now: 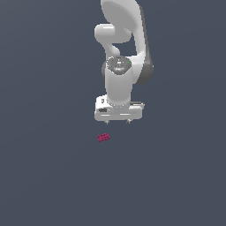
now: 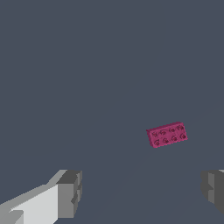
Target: Pick up the object and move it to a goal position.
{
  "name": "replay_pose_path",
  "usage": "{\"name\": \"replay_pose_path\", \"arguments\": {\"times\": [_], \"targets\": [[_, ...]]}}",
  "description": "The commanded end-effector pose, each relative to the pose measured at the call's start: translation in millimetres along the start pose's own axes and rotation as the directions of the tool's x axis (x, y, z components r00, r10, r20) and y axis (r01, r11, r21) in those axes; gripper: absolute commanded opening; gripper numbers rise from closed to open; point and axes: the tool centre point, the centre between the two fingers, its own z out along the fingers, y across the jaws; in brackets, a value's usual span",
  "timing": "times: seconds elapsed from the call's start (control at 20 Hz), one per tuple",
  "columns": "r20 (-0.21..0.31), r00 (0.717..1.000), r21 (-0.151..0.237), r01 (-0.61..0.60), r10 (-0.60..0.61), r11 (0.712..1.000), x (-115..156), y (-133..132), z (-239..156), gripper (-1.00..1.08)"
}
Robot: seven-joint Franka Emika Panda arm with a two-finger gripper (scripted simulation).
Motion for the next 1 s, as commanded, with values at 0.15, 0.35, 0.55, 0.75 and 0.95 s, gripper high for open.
{"name": "replay_pose_path", "arguments": {"times": [0.15, 0.35, 0.55, 0.75, 0.95], "targets": [[-0.004, 1.0, -0.001, -0.009, 0.009, 1.0, 1, 3, -3, 1.0], [-0.02, 0.999, -0.003, -0.042, 0.042, 0.999, 6, 16, -14, 1.0], [-0.028, 0.998, -0.004, -0.058, 0.058, 0.998, 9, 21, -20, 1.0], [-0.026, 0.998, -0.004, -0.058, 0.057, 0.998, 8, 20, -18, 1.0], [-0.026, 0.996, -0.003, -0.082, 0.081, 0.997, 8, 22, -16, 1.0]]}}
